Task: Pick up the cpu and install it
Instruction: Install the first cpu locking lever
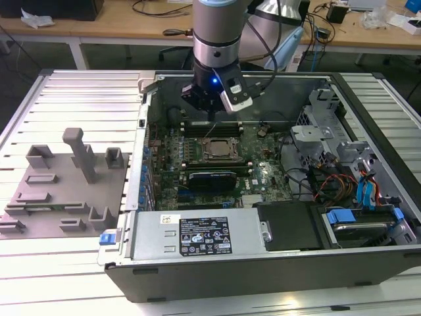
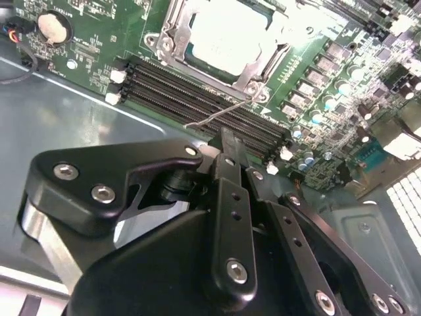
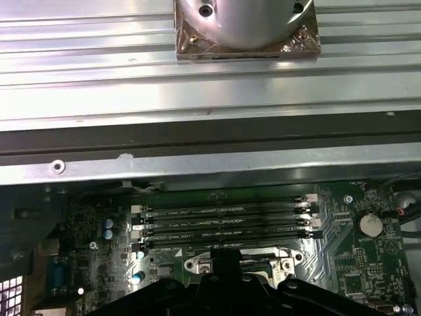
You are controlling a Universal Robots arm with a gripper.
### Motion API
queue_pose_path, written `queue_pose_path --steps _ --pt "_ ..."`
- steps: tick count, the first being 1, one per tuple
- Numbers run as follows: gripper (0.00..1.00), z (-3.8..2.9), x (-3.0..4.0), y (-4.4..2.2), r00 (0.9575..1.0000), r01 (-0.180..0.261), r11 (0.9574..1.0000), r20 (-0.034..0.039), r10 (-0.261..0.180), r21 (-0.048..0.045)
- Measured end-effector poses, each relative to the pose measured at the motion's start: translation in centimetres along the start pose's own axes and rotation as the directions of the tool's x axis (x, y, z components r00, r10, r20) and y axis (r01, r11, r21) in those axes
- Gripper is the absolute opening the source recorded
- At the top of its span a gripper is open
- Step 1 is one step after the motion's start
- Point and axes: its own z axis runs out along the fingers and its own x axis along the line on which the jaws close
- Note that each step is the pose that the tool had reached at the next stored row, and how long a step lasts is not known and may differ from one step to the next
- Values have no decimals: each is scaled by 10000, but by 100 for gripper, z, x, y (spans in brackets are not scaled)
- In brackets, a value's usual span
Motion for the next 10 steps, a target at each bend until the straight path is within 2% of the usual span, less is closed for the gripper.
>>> queue_pose_path --steps 2,4,7,10 --pt "11 33 -12 -8 10000 -3 10000 0 3 1" --pt "11 105 -71 -23 10000 -1 10000 1 1 0" --pt "11 172 -131 -34 10000 -2 10000 1 2 0" --pt "11 255 -148 -50 10000 -2 10000 0 2 1"
